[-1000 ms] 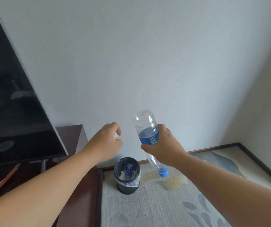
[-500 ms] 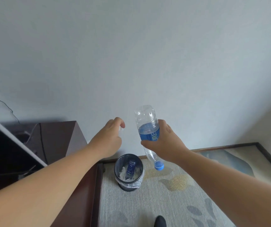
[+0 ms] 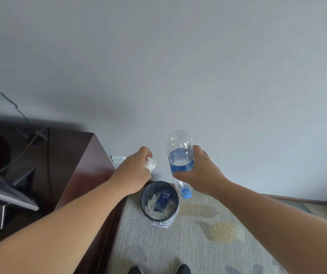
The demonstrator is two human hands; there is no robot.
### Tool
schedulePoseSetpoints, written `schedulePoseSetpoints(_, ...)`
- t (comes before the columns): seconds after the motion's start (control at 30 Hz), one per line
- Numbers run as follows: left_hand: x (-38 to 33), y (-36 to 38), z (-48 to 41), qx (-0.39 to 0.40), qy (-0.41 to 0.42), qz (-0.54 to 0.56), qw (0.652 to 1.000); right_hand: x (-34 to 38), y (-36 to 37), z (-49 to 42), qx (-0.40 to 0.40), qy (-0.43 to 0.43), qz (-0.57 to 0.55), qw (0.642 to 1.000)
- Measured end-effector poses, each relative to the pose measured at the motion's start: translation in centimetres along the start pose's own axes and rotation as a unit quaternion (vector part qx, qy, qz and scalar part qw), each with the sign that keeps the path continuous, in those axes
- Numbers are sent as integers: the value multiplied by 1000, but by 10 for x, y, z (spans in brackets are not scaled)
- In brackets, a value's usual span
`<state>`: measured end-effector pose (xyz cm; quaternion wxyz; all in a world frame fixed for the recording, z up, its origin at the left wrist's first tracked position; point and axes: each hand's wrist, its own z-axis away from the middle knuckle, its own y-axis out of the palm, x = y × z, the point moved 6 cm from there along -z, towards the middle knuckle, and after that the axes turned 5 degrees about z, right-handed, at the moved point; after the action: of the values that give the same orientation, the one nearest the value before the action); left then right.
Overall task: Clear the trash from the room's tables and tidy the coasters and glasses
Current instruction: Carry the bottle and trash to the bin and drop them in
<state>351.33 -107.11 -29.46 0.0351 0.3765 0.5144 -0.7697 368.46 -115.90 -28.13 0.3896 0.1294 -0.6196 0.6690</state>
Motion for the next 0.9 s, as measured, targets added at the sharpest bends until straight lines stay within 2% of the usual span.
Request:
schedulePoseSetpoints(0.53,137,136,-84,106,-69,48,991,-97,148,-87,57,75,-33,995)
schedulePoseSetpoints(0.9,230,228,-114,119,-92,6,989,-182,258,-119,70,135,-17,988)
